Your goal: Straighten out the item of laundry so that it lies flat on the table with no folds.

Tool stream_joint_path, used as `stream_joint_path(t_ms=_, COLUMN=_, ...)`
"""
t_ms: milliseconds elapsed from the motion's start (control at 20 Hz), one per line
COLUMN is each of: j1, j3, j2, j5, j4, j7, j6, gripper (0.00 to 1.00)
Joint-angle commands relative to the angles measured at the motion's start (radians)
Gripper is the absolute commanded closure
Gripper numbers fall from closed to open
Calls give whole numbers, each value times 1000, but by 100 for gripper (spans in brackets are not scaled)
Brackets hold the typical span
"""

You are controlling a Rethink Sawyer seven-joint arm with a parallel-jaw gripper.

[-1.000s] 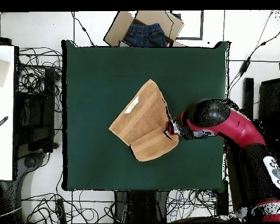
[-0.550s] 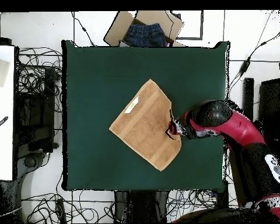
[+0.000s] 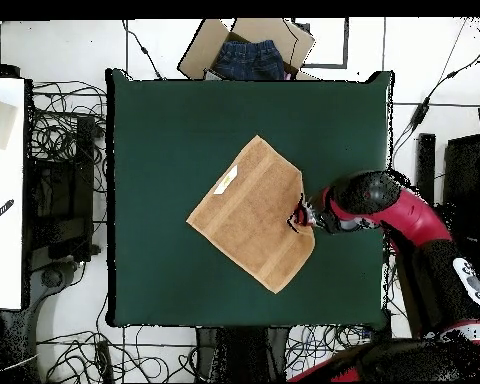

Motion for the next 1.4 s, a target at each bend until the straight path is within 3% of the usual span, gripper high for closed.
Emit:
stream_joint_path(t_ms=50, j1=-17, j3=121, j2=77, j5=-55, j4=-59, j7=-207, j6=70, gripper=100)
stream_joint_path(t_ms=550, j1=-7, j3=127, j2=57, j5=-92, j4=-65, j7=-182, j6=84, gripper=100)
stream_joint_path(t_ms=600, j1=-10, j3=131, j2=56, j5=-90, j4=-61, j7=-184, j6=78, gripper=0)
stream_joint_path(t_ms=1400, j1=-27, j3=144, j2=57, j5=-84, j4=-41, j7=-166, j6=72, gripper=0)
